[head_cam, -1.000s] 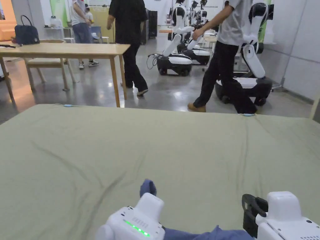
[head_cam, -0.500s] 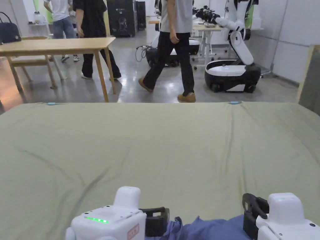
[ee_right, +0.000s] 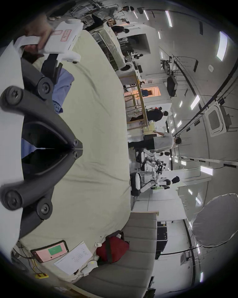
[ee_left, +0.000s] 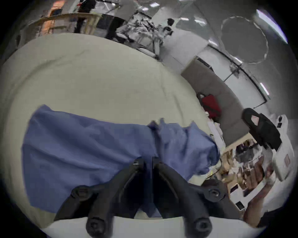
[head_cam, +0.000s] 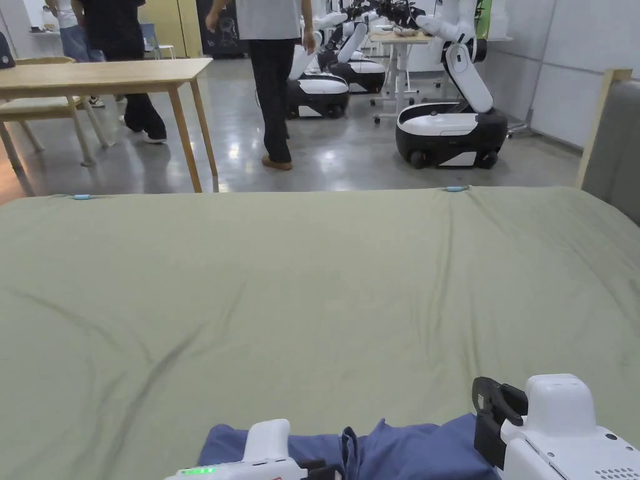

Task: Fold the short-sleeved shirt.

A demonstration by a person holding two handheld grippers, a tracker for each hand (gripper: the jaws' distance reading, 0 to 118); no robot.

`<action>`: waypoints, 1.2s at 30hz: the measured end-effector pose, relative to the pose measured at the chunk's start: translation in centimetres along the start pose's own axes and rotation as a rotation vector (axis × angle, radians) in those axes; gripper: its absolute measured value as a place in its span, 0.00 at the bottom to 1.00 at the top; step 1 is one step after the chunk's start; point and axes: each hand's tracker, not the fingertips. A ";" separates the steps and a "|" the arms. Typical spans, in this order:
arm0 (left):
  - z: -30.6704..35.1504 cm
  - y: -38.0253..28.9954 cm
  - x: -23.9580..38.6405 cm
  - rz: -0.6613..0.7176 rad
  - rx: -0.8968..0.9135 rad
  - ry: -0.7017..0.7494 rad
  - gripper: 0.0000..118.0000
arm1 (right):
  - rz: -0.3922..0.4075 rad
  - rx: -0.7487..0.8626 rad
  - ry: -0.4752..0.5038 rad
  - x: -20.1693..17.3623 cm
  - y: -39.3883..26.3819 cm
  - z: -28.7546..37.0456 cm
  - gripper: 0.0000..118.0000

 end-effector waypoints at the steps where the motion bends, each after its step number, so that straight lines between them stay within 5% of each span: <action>1: -0.4 0.2 0.3 -0.003 -0.008 -0.016 0.09 | 0.003 -0.002 -0.004 0.0 -0.1 0.0 0.00; 5: -0.9 0.4 0.0 -0.022 -0.042 0.057 0.09 | -0.003 -0.013 -0.005 0.1 -0.3 0.1 0.00; 9: 5.7 1.5 -2.1 0.027 0.145 0.051 0.12 | 0.030 -0.010 -0.006 0.1 -0.5 0.9 0.00; 10: 7.5 1.8 -3.1 0.045 0.191 0.060 0.28 | 0.029 -0.012 -0.004 0.2 -0.5 0.8 0.00; 12: 9.9 2.0 -5.3 0.090 0.197 0.094 0.97 | 0.016 -0.017 0.001 0.2 -0.5 0.6 0.00; 13: 10.7 1.9 -6.6 0.123 0.154 0.108 1.00 | 0.010 -0.017 0.003 0.1 -0.5 0.4 0.00; 18: 12.9 0.6 -13.7 0.346 0.168 0.040 1.00 | 0.010 -0.013 0.024 -1.4 -0.4 0.2 0.00; 23: 8.2 -2.4 -17.9 0.700 0.104 -0.306 1.00 | 0.025 -0.020 0.032 -2.6 0.0 0.0 0.00; 26: 6.7 -1.8 -16.6 0.736 0.187 -0.447 0.99 | 0.031 -0.014 0.026 -3.1 0.3 0.2 0.00; 28: 4.5 -2.0 -15.8 0.756 0.146 -0.382 0.79 | 0.038 -0.011 0.020 -3.3 0.6 0.5 0.00; 30: 3.2 -2.3 -15.4 0.740 0.128 -0.193 0.14 | 0.043 -0.009 0.013 -3.5 0.8 0.8 0.00; 31: 2.7 -2.7 -14.9 0.777 0.133 -0.140 0.13 | 0.048 -0.009 0.008 -3.5 0.8 1.0 0.00; 33: 4.2 -2.7 -14.8 0.821 0.233 -0.263 0.13 | 0.058 -0.008 -0.002 -3.4 0.9 1.4 0.00; 36: 7.3 -1.5 -14.0 0.645 0.331 -0.106 0.13 | 0.065 -0.007 -0.015 -3.1 1.1 1.8 0.00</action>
